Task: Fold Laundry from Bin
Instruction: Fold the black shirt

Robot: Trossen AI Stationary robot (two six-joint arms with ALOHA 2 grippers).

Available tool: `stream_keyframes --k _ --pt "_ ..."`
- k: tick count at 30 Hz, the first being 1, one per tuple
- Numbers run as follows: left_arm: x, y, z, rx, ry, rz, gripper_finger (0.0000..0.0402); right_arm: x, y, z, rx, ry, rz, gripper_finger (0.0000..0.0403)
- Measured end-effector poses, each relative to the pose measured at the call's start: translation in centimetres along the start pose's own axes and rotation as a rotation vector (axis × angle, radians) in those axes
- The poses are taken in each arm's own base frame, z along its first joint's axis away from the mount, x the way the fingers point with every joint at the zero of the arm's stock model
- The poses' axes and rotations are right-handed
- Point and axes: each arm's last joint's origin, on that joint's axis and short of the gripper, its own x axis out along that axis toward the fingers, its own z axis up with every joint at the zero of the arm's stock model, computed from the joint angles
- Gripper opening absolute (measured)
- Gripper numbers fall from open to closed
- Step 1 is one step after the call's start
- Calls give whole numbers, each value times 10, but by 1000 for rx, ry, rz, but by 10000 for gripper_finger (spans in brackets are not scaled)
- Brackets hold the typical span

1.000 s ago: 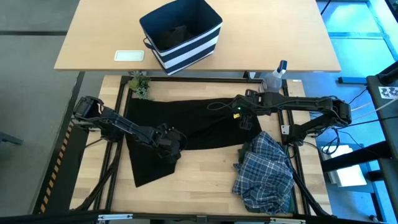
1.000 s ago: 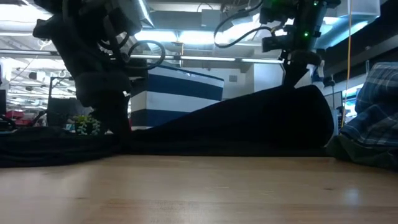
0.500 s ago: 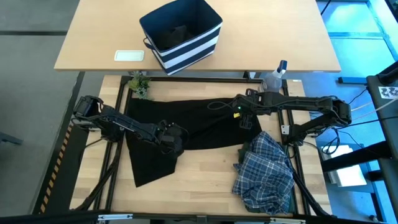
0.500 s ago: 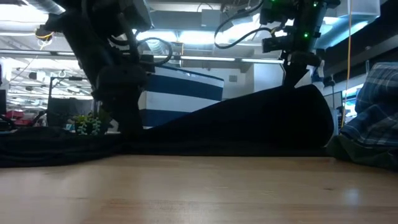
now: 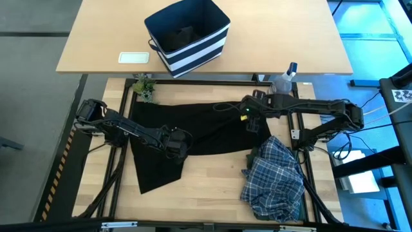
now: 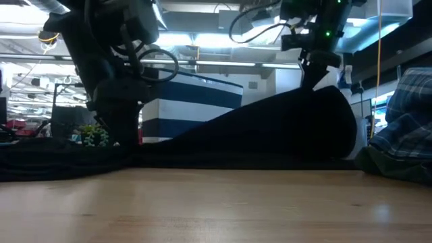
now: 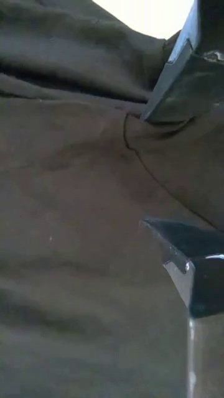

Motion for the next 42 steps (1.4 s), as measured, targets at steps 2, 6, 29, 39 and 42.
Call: stream_keyframes --k 2,6,29,39,42 --pt "0 0 0 0 1 -1 228 -3 -1 2 4 -11 -1 0" --pt "0 -2 0 11 14 -30 160 -6 -3 5 8 -24 -3 0" --pt "-73 -41 19 305 109 -153 1 -8 5 -13 -88 137 220 0" --pt "-85 -57 1 365 172 -284 0 13 22 -24 -132 105 480 0" --pt "-88 -63 0 394 159 -352 0 29 30 -35 -149 107 546 0"
